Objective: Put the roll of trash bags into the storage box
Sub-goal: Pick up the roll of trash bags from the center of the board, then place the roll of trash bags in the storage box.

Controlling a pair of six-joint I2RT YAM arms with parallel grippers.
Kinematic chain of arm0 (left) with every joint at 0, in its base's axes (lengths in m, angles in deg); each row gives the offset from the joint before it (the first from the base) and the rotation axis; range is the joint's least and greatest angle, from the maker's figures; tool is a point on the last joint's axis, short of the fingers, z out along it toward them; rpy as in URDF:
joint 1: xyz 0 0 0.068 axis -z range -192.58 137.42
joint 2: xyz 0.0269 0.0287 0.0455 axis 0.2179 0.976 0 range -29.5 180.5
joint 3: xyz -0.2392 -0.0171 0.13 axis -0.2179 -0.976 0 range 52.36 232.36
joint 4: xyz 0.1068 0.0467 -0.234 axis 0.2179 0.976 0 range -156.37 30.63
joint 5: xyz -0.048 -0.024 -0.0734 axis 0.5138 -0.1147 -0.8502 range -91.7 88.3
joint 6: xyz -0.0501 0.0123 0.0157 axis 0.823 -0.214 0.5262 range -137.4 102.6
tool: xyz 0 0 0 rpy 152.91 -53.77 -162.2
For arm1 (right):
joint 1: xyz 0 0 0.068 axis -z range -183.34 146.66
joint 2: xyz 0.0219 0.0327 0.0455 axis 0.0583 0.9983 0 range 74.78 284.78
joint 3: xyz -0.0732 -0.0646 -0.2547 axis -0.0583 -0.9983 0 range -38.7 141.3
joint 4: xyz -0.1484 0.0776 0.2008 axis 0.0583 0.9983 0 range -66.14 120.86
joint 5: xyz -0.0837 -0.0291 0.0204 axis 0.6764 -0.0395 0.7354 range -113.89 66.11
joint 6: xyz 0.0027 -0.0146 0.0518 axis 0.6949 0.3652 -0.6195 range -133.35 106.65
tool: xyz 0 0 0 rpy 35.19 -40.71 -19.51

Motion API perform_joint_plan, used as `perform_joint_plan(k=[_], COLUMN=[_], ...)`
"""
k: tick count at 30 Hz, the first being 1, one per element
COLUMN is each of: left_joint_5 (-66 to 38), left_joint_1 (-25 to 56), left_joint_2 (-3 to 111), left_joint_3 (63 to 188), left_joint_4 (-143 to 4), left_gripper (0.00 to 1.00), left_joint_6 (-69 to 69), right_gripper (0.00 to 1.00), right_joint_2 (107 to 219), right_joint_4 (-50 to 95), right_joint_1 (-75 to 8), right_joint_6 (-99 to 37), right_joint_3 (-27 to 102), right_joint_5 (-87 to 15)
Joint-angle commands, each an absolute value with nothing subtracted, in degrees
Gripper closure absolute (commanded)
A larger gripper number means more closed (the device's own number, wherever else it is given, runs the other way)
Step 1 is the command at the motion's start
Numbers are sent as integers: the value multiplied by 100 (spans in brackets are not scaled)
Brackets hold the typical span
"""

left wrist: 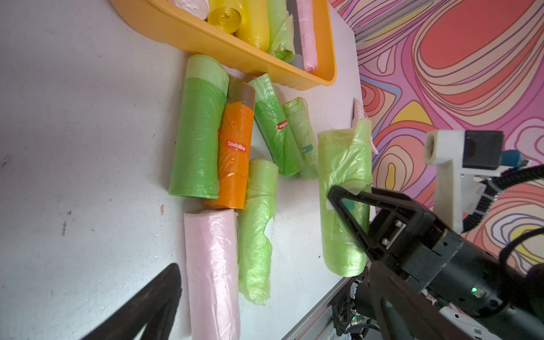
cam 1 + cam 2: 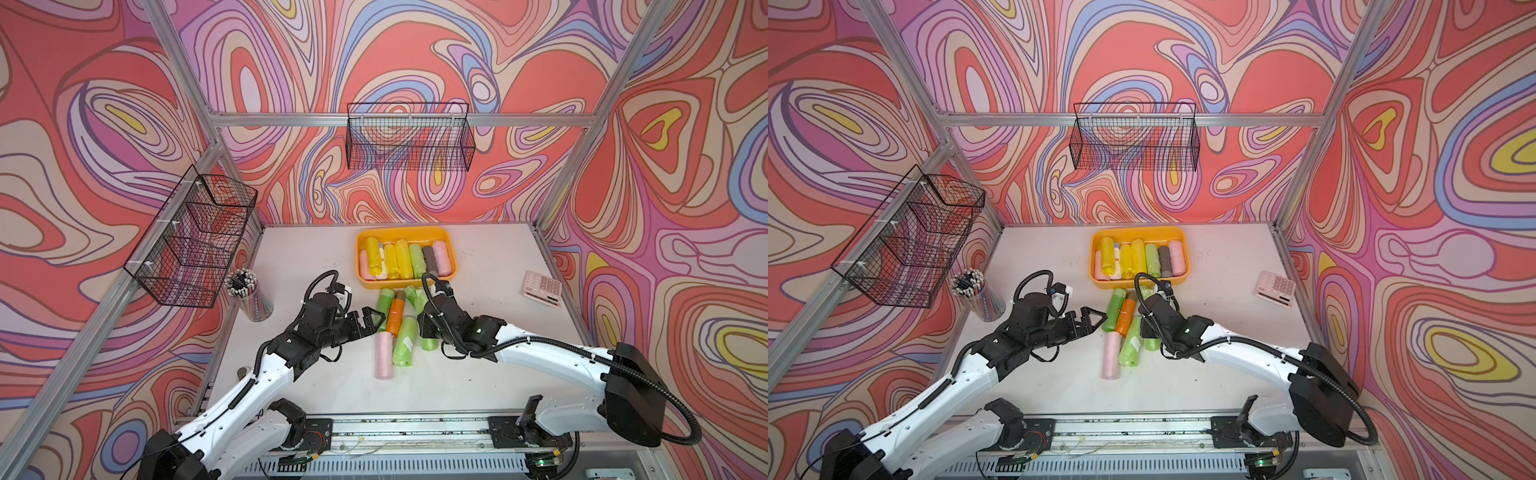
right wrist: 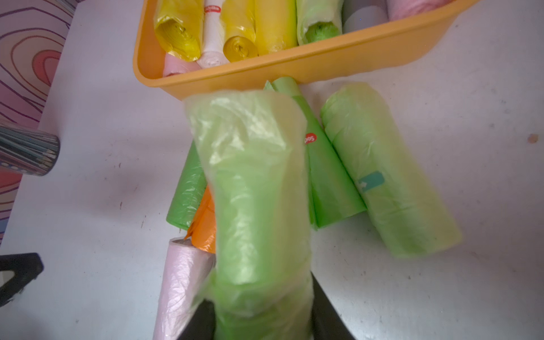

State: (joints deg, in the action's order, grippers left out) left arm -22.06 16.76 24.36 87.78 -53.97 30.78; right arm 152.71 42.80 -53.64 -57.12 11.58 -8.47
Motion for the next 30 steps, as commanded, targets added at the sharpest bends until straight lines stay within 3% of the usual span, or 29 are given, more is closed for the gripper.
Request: perform_joint_plan(k=[1, 21, 30], left_joint_5=[-1976, -2212, -2205], left_joint_1=[1713, 1749, 1757], left_joint_2=[2583, 3093, 3192], left_joint_3=[8990, 9358, 9673], left_joint_4=[-5459, -5591, -5683], left_gripper=[0, 0, 0], left_joint_6=[3118, 2945, 2817], right_gripper=[73, 72, 73], right_joint_2=[15343, 15749, 16061], right_joint_4=[4121, 3829, 3889], right_joint_1=[-5249, -4856, -4258], right_joint_6=[-5298, -5046, -4734], right_joint_3=[1493, 1888, 2451], right_joint_5=[-1081, -1709, -2161])
